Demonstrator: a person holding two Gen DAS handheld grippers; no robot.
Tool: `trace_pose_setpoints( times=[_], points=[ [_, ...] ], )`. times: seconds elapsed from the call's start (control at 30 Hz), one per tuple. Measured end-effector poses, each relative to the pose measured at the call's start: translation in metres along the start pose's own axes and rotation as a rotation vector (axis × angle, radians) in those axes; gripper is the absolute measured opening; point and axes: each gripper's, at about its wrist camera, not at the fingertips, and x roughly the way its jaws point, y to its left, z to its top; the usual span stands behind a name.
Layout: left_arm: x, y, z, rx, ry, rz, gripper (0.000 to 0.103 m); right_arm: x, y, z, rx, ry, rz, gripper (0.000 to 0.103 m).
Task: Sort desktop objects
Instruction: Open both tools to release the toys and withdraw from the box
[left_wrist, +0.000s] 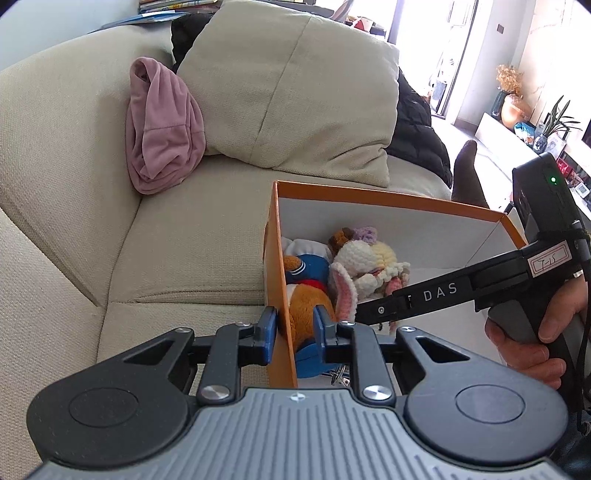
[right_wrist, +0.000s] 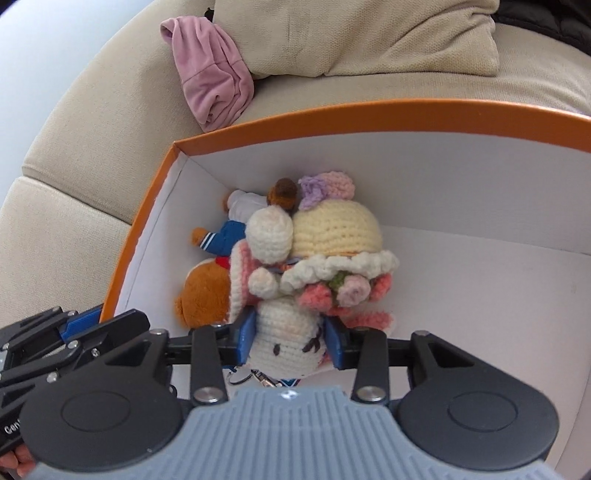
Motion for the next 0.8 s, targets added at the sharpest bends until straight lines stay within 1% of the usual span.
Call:
trace_pose_setpoints(
  times=[0.07,0.1,0.2,0.3,0.37,0.43,0.47,0.57,0.67,0.7,0.73,0.8],
  points=[
    [-0.002,0.002,0.001,-0.004,-0.008,-0.001,0.024,-0.004,-0.007,-0.001,-0.006,-0.002,-0.008,0.051],
    [-0.003,0.003,0.001,-0.01,-0.012,0.0,0.024,-0.004,-0.007,0.001,-0.011,-0.002,-0.008,0.055],
    [-0.011,0.006,0.005,-0.024,-0.035,0.015,0.024,-0.011,-0.006,-0.002,-0.035,-0.006,-0.024,0.059],
    [-0.033,0.007,0.009,-0.02,-0.086,0.04,0.024,-0.026,0.004,-0.007,-0.085,-0.046,-0.054,0.063],
    [-0.05,0.007,0.009,-0.022,-0.106,0.039,0.024,-0.043,0.013,-0.013,-0.132,-0.096,-0.073,0.063],
    [-0.065,0.004,0.004,-0.02,-0.114,0.033,0.024,-0.063,0.019,-0.023,-0.167,-0.16,-0.074,0.063],
    [-0.072,0.003,-0.001,-0.019,-0.111,0.033,0.025,-0.078,0.019,-0.032,-0.185,-0.196,-0.064,0.063],
    [-0.089,-0.002,-0.016,-0.016,-0.081,0.045,0.026,-0.103,0.025,-0.049,-0.246,-0.264,-0.032,0.063],
    [-0.105,-0.006,-0.034,-0.033,-0.057,0.059,0.027,-0.124,0.027,-0.072,-0.289,-0.305,-0.026,0.063],
    [-0.109,-0.006,-0.039,-0.041,-0.051,0.058,0.028,-0.13,0.027,-0.081,-0.294,-0.311,-0.02,0.061],
    [-0.114,-0.007,-0.044,-0.053,-0.045,0.057,0.029,-0.135,0.026,-0.089,-0.291,-0.313,-0.013,0.057],
    [-0.12,-0.009,-0.054,-0.08,-0.035,0.055,0.031,-0.146,0.023,-0.109,-0.289,-0.314,-0.011,0.054]
  ],
)
